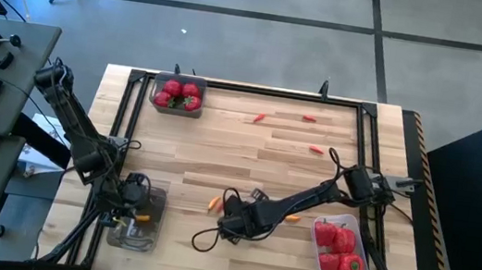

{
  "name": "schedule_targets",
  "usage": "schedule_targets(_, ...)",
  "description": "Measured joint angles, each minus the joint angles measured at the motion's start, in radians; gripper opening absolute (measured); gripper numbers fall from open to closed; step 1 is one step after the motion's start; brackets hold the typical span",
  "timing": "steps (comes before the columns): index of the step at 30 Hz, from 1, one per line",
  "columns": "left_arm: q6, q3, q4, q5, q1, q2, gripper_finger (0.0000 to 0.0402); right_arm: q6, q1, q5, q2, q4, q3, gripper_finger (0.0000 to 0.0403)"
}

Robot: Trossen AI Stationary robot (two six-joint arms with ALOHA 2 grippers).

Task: Sort produce into baskets
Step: Put the yellow chili pepper into the bottom black bin

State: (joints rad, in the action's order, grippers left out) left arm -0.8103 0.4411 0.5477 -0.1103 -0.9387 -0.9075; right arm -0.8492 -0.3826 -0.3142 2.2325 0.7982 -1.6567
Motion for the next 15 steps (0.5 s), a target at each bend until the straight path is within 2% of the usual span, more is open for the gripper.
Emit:
schedule_targets(2,0.001,0.006,0.002,0.001,0.013,0.012,0.0125,0.027,-0.001,0.0,0.002,0.003,-0.014,0.0011)
schedule_targets(8,0.139,0.049,0.019,-0.046,0.09,0.037,0.011,0.114,0.0,-0.016,0.004,-0.029,-0.077,0.0012)
schedule_targets(11,0.272,0.087,0.026,-0.121,0.126,0.036,0.0109,0.172,0.002,-0.027,0.004,-0.083,-0.097,0.0005)
schedule_targets(15,0.476,0.13,0.029,-0.27,0.167,0.036,0.0121,0.253,0.013,-0.034,0.004,-0.187,-0.123,0.0005)
